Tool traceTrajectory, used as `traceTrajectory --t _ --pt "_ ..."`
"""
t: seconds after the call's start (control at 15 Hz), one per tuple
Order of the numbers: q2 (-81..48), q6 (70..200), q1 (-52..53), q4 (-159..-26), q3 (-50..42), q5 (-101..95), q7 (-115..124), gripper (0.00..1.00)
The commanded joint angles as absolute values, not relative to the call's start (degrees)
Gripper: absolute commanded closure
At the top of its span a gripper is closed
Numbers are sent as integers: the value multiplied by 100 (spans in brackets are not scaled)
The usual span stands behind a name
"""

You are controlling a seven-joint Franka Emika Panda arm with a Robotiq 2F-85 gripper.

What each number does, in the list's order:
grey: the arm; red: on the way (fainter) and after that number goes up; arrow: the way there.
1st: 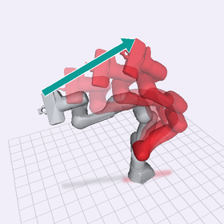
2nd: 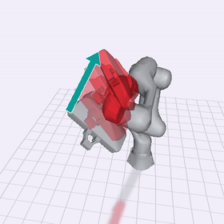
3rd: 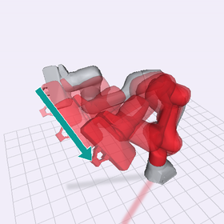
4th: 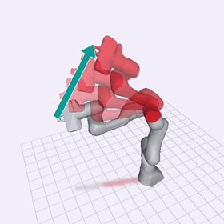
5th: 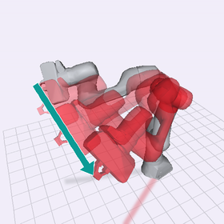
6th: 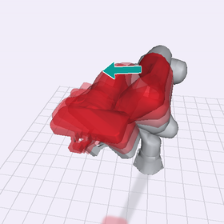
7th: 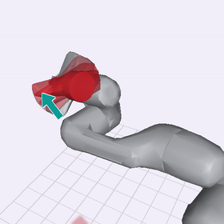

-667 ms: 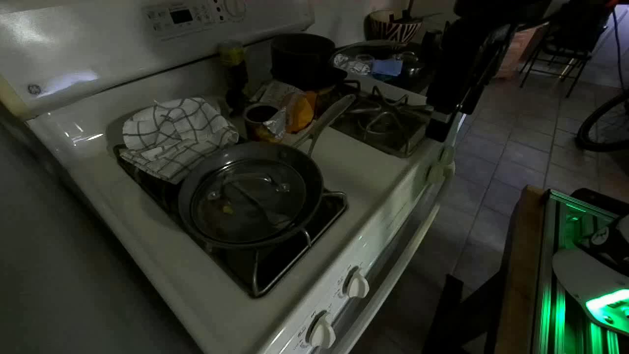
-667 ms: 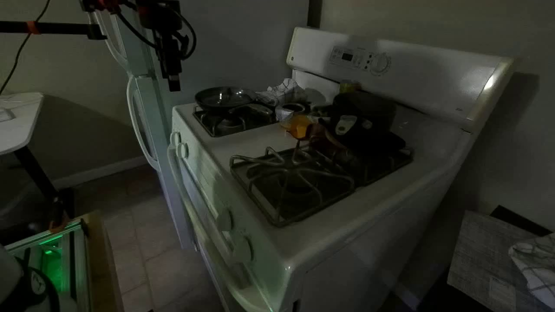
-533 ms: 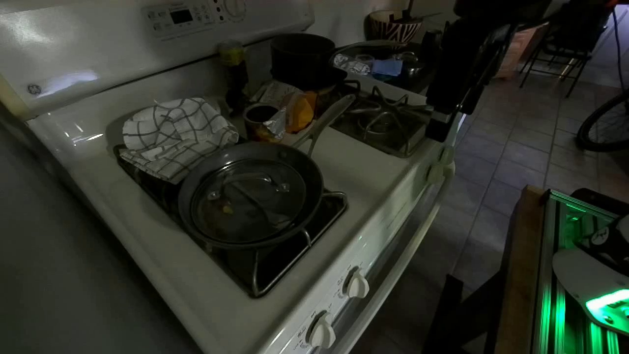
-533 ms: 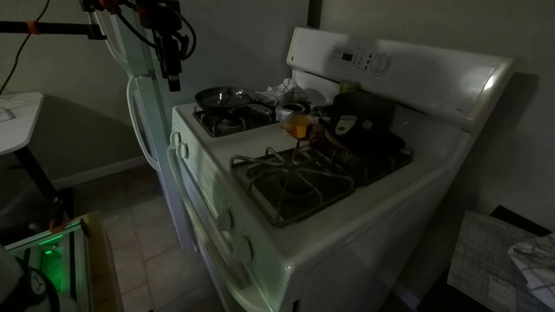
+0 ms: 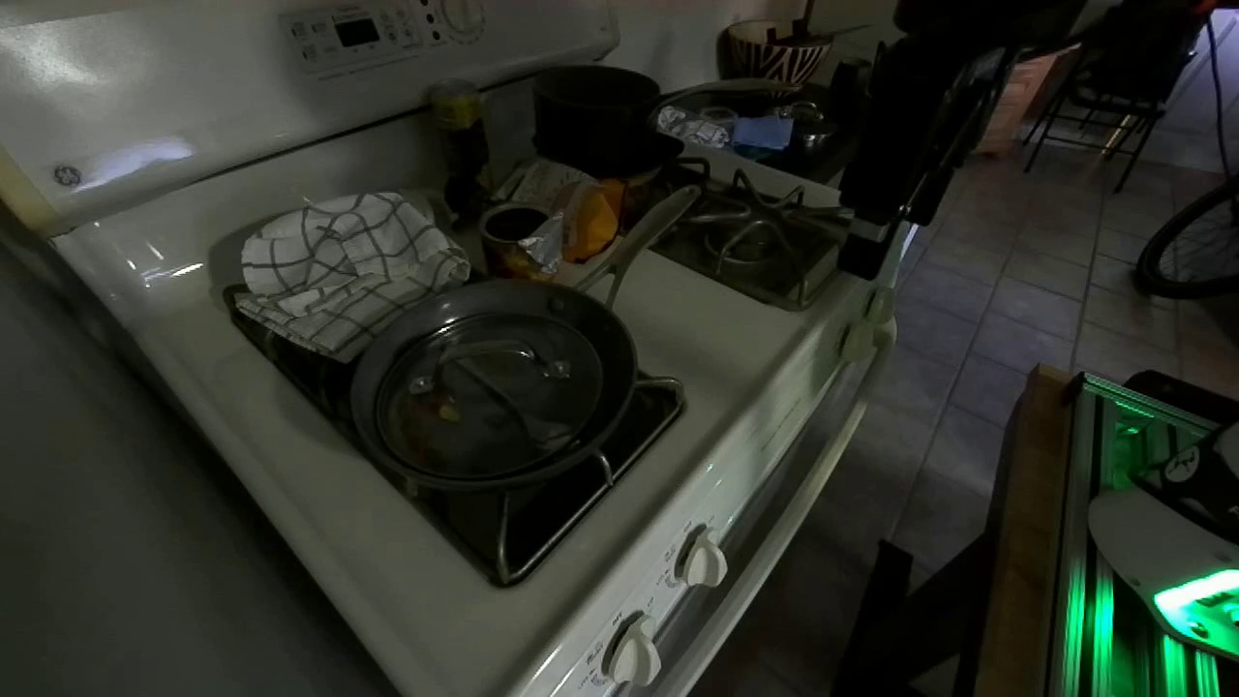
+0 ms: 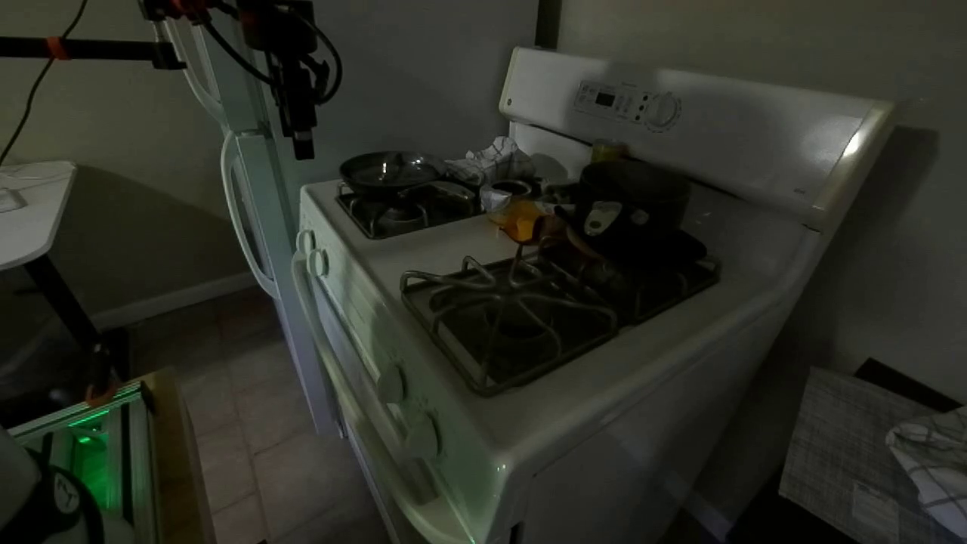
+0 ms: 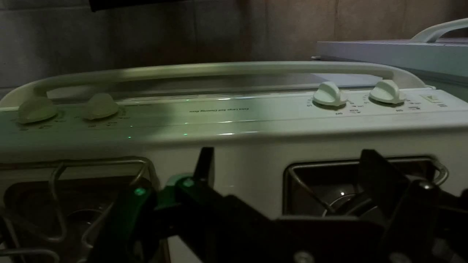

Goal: Pick up the clear pot lid and put it on the white tea towel

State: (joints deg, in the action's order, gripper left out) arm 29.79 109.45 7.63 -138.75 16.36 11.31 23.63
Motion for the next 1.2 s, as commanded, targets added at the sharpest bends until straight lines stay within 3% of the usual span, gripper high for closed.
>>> traceTrajectory --t 0.0,0.47,1.13 --pt "2971 10936 806 -13866 1598 1108 2380 0" --pt "2628 12024 942 -13566 1638 912 1672 0" --pt "1063 11977 1313 -12055 1398 344 -1094 0"
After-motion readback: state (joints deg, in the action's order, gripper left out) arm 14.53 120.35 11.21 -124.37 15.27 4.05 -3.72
